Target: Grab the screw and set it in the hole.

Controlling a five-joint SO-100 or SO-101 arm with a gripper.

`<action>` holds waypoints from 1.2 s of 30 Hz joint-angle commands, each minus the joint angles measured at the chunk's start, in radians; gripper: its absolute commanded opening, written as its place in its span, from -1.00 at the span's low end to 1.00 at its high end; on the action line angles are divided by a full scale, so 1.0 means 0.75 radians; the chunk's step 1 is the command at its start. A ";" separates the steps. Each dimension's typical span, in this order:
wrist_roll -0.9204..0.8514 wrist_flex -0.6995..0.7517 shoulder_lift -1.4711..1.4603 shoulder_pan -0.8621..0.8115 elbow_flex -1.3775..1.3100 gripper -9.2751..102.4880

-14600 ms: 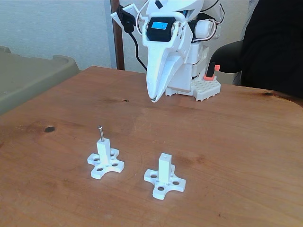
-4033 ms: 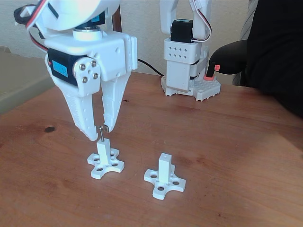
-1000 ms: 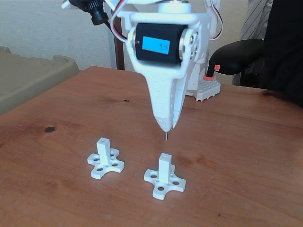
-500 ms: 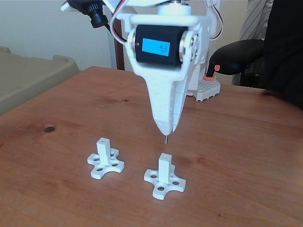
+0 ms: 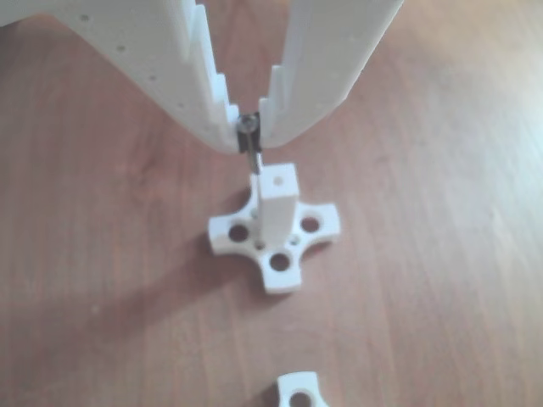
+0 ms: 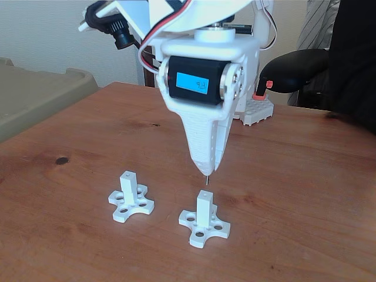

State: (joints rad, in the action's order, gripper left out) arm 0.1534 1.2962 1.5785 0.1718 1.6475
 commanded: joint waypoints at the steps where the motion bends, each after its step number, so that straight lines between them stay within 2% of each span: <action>1: 0.014 0.004 0.029 -0.016 -0.119 -0.91; 36: 0.031 0.002 -0.043 0.000 -0.178 -0.91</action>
State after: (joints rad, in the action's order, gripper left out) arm 0.1657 1.2962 1.5232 0.1641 1.5984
